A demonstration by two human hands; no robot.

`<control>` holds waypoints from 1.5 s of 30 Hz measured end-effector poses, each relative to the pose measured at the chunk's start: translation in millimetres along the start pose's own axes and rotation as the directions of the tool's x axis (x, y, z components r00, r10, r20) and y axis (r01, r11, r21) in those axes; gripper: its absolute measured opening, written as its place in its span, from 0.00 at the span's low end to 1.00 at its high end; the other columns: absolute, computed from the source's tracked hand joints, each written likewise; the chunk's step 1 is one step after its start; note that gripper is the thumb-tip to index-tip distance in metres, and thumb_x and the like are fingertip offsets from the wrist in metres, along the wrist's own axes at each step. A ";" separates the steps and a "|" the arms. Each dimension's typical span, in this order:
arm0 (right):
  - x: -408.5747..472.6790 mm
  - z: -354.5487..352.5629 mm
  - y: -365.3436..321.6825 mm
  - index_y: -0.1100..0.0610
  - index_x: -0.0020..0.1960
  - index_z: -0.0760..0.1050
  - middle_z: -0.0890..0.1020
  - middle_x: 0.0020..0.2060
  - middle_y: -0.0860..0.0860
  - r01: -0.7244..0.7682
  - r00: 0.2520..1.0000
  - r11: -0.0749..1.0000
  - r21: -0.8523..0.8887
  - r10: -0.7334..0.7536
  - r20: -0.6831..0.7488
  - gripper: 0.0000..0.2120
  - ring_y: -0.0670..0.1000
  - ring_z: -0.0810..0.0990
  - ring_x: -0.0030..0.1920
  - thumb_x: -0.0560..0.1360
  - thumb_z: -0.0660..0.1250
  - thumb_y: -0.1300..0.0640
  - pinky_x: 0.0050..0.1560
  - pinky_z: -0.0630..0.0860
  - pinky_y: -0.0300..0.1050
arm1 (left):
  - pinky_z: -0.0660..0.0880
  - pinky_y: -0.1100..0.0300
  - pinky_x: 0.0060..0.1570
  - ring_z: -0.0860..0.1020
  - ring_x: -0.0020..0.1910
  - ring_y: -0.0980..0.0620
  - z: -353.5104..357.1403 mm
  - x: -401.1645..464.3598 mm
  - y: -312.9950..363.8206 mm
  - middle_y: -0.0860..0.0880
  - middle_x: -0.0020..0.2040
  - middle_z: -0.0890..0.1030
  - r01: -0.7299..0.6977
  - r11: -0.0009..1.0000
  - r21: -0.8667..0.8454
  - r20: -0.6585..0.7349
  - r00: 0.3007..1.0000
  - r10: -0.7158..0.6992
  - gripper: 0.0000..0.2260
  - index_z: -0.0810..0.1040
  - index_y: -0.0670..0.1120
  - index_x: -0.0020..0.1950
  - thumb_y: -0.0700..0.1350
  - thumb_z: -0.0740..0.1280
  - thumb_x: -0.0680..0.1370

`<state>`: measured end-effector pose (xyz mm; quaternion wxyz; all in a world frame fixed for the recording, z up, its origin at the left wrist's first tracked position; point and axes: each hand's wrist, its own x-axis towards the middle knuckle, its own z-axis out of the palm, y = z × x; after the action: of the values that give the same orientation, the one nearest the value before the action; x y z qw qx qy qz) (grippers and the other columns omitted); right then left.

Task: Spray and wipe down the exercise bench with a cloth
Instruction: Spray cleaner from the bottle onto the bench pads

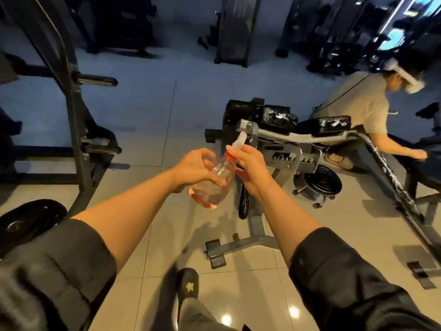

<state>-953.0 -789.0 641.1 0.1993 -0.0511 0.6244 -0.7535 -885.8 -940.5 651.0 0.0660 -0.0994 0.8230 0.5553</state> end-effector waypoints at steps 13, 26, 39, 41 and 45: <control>175.3 8.8 -6.6 0.62 0.44 0.80 0.81 0.32 0.52 -0.023 0.944 1.000 0.016 0.027 -0.328 0.05 0.51 0.79 0.36 0.70 0.74 0.64 0.37 0.73 0.41 | 0.77 0.49 0.57 0.80 0.51 0.46 -71.2 211.1 1.8 0.40 0.52 0.81 -0.054 0.994 0.092 0.312 0.950 0.023 0.22 0.78 0.43 0.54 0.40 0.81 0.64; 275.0 93.6 13.7 0.70 0.50 0.78 0.79 0.39 0.61 -0.017 0.805 0.998 0.068 0.054 -0.590 0.13 0.56 0.78 0.40 0.69 0.75 0.64 0.40 0.78 0.44 | 0.78 0.57 0.52 0.80 0.51 0.51 -172.9 341.5 -32.5 0.50 0.48 0.82 -0.133 0.978 0.160 0.660 0.751 -0.006 0.14 0.79 0.50 0.51 0.41 0.78 0.69; 376.9 100.4 36.9 0.64 0.45 0.79 0.83 0.43 0.63 -0.112 0.773 0.985 0.129 0.168 -0.611 0.16 0.61 0.82 0.49 0.64 0.79 0.56 0.56 0.78 0.60 | 0.74 0.48 0.63 0.77 0.60 0.47 -207.8 448.0 -47.5 0.46 0.58 0.78 -0.182 0.951 0.250 0.763 0.641 -0.078 0.19 0.78 0.48 0.58 0.45 0.77 0.69; 398.8 90.4 38.4 0.65 0.48 0.78 0.82 0.42 0.59 -0.116 0.758 0.979 0.168 0.196 -0.622 0.15 0.58 0.82 0.47 0.66 0.78 0.59 0.54 0.78 0.56 | 0.74 0.48 0.63 0.76 0.61 0.47 -206.5 474.0 -46.0 0.46 0.59 0.78 -0.198 0.948 0.251 0.767 0.638 -0.070 0.22 0.78 0.47 0.59 0.47 0.78 0.67; 437.7 62.5 31.2 0.69 0.59 0.74 0.82 0.43 0.59 -0.064 0.750 0.971 0.229 0.198 -0.631 0.24 0.51 0.83 0.41 0.69 0.76 0.58 0.42 0.80 0.44 | 0.74 0.51 0.61 0.75 0.60 0.48 -188.2 533.7 -30.3 0.47 0.59 0.77 -0.271 0.912 0.307 0.765 0.640 -0.067 0.21 0.77 0.47 0.62 0.41 0.75 0.70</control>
<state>-1325.9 -1010.4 549.2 0.0269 0.2767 0.5808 -0.7651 -1396.8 -1174.2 577.3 0.3921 0.2063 0.8165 0.3702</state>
